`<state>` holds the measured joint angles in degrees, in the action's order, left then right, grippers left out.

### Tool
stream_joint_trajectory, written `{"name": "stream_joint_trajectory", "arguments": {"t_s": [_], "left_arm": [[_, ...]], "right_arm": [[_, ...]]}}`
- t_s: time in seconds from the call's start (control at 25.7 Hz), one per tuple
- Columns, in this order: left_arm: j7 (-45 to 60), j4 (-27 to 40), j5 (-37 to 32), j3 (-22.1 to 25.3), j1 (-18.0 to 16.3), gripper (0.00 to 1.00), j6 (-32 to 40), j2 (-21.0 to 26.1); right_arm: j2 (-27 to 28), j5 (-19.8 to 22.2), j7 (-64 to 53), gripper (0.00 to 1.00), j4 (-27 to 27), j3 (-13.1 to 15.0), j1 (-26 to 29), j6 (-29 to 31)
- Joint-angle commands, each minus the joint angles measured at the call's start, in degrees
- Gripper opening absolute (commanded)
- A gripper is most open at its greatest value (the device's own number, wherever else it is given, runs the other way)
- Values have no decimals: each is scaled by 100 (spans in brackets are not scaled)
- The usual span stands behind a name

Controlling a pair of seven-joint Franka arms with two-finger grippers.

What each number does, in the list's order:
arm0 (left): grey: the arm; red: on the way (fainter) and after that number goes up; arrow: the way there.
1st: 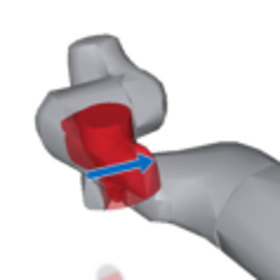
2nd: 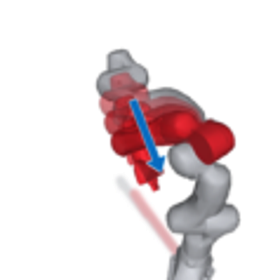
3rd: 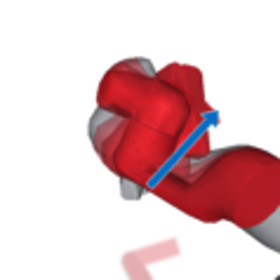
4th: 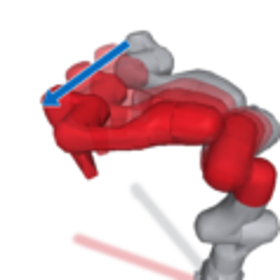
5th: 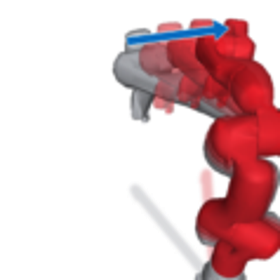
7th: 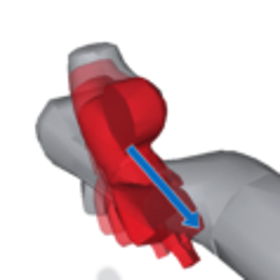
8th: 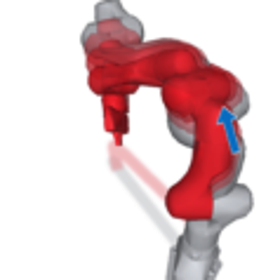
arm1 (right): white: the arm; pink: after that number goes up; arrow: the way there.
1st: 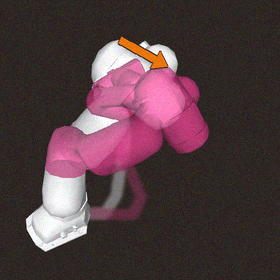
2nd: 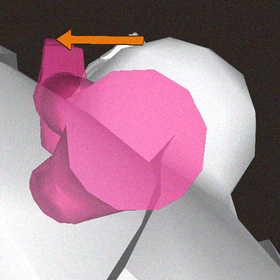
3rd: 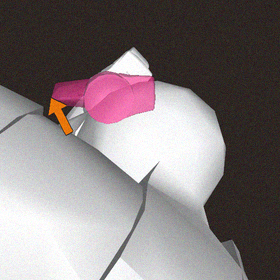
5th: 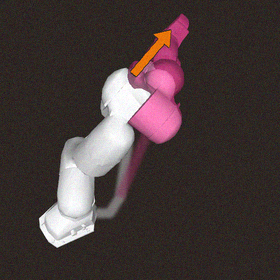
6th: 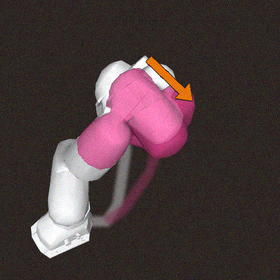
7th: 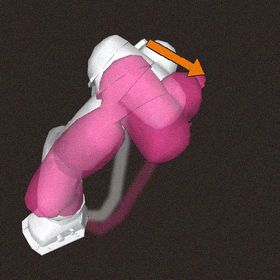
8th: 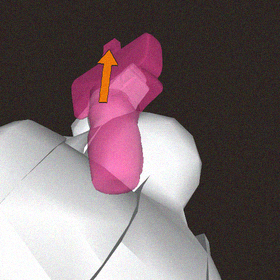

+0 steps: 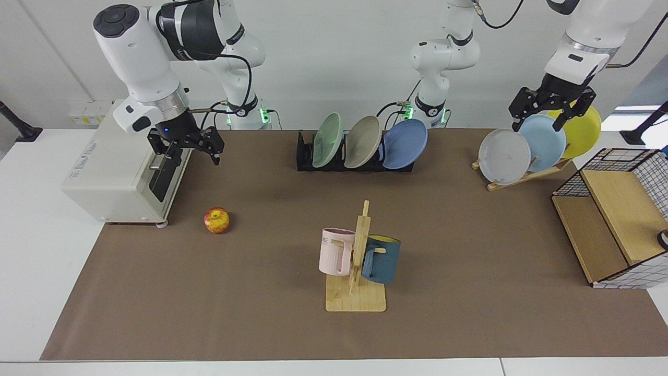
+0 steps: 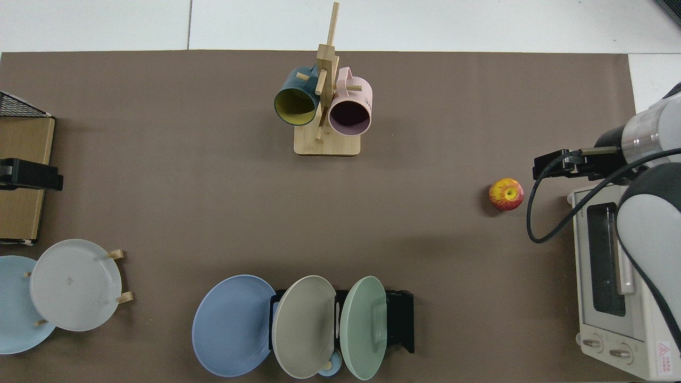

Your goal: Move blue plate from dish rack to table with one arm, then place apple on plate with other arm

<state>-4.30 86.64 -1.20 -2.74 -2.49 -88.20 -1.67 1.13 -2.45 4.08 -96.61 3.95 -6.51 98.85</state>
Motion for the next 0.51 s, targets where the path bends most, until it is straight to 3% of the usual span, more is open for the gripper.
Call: {"name": "stream_joint_trajectory", "arguments": {"t_s": [0.0, 0.47], "left_arm": [[-98, 134, 14, 19, 47, 100, -31, -114], [-45, 81, -4, 107, -67, 100, -136, -96]], "right_arm": [[-131, 51, 119, 100, -157, -35, 36, 73], [-131, 51, 119, 100, -157, -35, 36, 73]]}}
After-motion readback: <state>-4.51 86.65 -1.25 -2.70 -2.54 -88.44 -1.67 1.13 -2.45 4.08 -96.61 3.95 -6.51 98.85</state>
